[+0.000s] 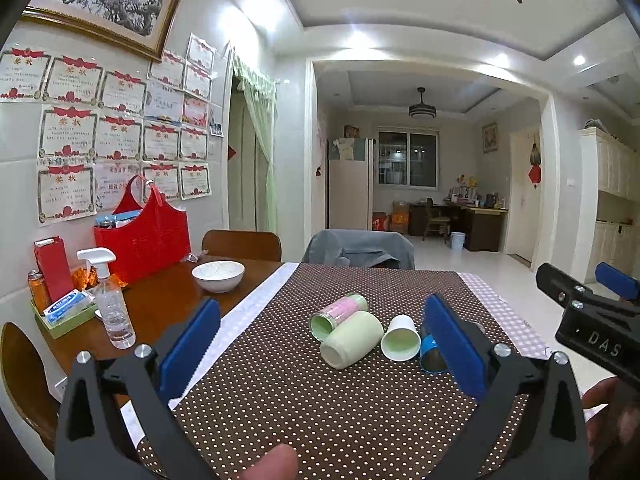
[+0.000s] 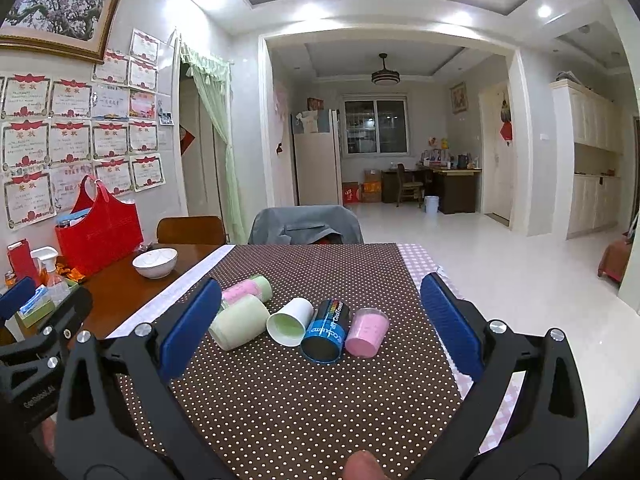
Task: Flip cup upside down
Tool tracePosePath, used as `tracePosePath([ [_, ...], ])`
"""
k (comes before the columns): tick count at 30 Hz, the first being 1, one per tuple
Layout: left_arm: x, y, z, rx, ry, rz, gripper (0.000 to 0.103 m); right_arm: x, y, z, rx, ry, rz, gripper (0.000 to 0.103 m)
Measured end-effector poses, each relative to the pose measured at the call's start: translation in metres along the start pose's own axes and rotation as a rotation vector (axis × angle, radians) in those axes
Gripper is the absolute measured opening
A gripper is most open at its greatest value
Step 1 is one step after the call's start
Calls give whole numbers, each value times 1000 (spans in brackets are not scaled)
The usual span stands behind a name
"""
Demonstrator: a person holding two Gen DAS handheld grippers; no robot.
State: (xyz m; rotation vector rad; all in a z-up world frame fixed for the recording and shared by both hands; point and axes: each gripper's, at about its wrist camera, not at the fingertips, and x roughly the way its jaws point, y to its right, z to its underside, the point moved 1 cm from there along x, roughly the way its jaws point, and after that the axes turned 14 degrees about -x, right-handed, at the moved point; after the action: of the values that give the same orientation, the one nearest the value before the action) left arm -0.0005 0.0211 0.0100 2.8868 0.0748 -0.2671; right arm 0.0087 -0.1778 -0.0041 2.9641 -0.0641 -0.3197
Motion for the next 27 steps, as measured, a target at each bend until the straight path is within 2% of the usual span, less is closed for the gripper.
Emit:
tracePosePath([
  [8,-1,3,1,10,17,-3,99,-2,3,-4,-9,15,11,97],
  [19,1,12,-1,36,13,34,99,-4,9,-13,-8,30,22,97],
  [27,1,10,-3,24,22,25,99,-4,9,-16,-15,31,12,97],
])
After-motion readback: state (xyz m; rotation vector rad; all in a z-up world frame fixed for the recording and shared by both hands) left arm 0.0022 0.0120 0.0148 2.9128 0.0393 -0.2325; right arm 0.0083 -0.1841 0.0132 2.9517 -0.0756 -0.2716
